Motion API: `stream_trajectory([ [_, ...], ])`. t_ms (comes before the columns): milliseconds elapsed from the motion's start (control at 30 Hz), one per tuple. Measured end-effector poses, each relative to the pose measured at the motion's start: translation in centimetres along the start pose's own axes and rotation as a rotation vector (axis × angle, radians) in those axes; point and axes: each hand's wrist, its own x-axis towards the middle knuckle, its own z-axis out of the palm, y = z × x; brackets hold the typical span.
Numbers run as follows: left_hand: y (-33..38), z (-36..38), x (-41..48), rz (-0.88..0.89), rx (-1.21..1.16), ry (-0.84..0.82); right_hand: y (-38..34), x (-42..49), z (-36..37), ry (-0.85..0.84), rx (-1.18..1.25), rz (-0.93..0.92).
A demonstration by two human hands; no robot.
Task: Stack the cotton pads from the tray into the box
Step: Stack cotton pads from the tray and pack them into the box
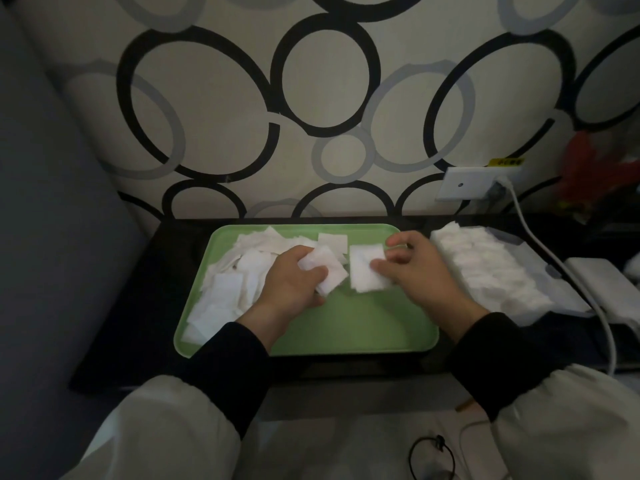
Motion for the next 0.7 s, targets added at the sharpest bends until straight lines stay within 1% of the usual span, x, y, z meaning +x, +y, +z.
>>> stream_trajectory([
  [67,-0.1,0.2,0.0,-0.010,0.013,-0.005,-0.8,-0.2,-0.3,0.028,0.134,-0.019],
  [100,-0.1,0.3,-0.1,-0.016,0.014,-0.010,-1.1,-0.3,-0.4,0.004,0.174,-0.019],
  [167,-0.1,0.5,-0.1,-0.019,0.008,-0.040,-1.4,-0.7,-0.2,-0.096,0.218,-0.002],
  [200,-0.1,0.7,-0.2,-0.018,-0.001,-0.066,-1.4,-0.8,-0.1,-0.143,0.215,0.004],
  [267,0.1,0.9,-0.3,-0.012,-0.015,-0.115,-1.3,-1.0,0.0,-0.178,0.164,0.008],
  [367,0.4,1.1,-0.5,-0.002,-0.033,-0.157,-1.1,-0.9,-0.2,-0.144,0.073,0.019],
  [700,1.5,2.2,-1.3,0.012,-0.066,-0.242,-0.5,-0.9,-0.9,-0.084,0.021,-0.004],
])
